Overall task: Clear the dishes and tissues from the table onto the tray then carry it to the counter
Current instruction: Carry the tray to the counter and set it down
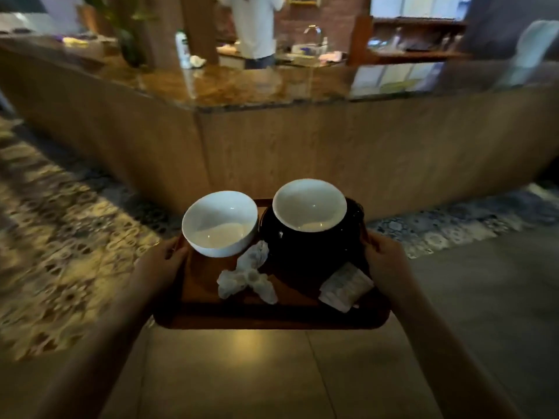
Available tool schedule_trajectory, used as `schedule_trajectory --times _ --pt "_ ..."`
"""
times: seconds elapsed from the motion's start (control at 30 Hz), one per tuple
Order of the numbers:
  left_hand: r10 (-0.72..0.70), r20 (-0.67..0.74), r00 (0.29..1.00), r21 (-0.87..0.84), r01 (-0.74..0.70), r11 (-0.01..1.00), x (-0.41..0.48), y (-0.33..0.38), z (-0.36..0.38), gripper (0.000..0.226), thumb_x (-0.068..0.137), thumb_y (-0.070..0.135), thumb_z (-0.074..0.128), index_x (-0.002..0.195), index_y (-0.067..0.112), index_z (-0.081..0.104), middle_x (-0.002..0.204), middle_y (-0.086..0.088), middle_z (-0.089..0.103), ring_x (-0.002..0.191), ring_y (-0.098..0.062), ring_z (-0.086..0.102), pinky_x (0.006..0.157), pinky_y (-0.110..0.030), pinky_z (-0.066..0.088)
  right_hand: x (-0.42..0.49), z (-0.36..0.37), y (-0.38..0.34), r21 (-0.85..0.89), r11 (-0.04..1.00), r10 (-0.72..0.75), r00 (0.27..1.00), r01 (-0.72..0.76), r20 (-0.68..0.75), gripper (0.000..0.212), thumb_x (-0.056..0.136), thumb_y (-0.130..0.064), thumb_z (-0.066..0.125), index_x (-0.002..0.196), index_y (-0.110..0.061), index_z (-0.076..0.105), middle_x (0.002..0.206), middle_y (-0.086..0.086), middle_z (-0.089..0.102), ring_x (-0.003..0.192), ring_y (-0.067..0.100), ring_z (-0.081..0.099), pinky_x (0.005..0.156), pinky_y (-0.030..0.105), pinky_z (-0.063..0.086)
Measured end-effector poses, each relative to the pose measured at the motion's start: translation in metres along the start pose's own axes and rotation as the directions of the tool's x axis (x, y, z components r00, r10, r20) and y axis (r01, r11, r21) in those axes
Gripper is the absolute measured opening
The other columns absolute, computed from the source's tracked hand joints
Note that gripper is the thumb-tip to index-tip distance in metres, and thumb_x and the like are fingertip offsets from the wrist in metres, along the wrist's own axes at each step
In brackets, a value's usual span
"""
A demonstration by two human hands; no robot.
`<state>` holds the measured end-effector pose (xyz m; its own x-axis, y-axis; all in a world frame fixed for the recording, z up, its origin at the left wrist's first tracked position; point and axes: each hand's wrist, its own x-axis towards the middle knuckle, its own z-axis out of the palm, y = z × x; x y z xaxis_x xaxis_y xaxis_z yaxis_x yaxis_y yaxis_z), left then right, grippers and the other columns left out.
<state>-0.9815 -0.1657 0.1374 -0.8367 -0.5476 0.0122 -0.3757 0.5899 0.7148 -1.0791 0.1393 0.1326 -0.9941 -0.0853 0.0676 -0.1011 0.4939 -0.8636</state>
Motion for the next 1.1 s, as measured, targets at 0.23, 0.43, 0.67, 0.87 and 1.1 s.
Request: schedule_trajectory --times 0.23,0.43,0.67,0.87,1.1 --pt "0.104 0.155 0.982 -0.081 -0.092 0.992 0.100 0.058 0.043 0.034 0.094 0.020 0.045 0.124 0.006 0.056 0.121 -0.017 0.060 0.090 -0.019 0.048 0.078 -0.030 0.034 0.067 -0.018 0.013 0.019 0.992 0.125 0.983 -0.124 -0.136 0.027 0.090 -0.007 0.046 0.063 -0.004 0.048 0.057 0.010 0.045 0.055 0.018 0.041 0.053 0.028 0.028" --pt "0.113 0.212 0.971 -0.154 -0.081 0.985 0.173 0.102 0.091 0.036 0.093 0.019 0.047 0.126 0.004 0.053 0.120 -0.020 0.061 0.094 -0.024 0.053 0.081 -0.033 0.038 0.144 -0.035 0.027 0.025 0.988 0.157 0.970 -0.155 -0.187 0.021 0.089 -0.005 0.047 0.078 0.009 0.057 0.066 0.024 0.052 0.062 0.021 0.046 0.053 0.030 0.031" --pt "0.078 0.250 0.965 -0.183 -0.032 0.983 0.266 0.155 0.144 0.033 0.093 0.019 0.045 0.123 0.008 0.055 0.077 0.012 0.053 0.071 -0.002 0.048 0.060 -0.019 0.036 0.261 -0.060 0.046 0.013 0.995 0.105 0.977 -0.104 -0.184 0.028 0.089 -0.004 0.047 0.061 -0.005 0.042 0.057 0.013 0.037 0.056 0.020 0.034 0.054 0.031 0.024" --pt "0.075 0.212 0.974 -0.191 -0.034 0.981 0.334 0.208 0.183 0.035 0.093 0.019 0.045 0.125 0.006 0.054 0.089 0.000 0.057 0.070 -0.004 0.048 0.075 -0.029 0.039 0.359 -0.082 0.047 0.020 0.996 0.086 0.982 -0.083 -0.166 0.025 0.089 -0.006 0.046 0.064 -0.006 0.048 0.058 0.012 0.041 0.053 0.016 0.037 0.048 0.027 0.028" --pt "0.083 0.216 0.973 -0.192 -0.041 0.981 0.407 0.246 0.220 0.033 0.094 0.018 0.046 0.122 0.007 0.056 0.075 0.007 0.056 0.066 -0.004 0.049 0.057 -0.022 0.036 0.450 -0.092 0.053 0.029 0.995 0.097 0.981 -0.093 -0.169 0.029 0.089 -0.005 0.047 0.061 -0.007 0.045 0.057 0.011 0.040 0.051 0.017 0.033 0.043 0.023 0.027"
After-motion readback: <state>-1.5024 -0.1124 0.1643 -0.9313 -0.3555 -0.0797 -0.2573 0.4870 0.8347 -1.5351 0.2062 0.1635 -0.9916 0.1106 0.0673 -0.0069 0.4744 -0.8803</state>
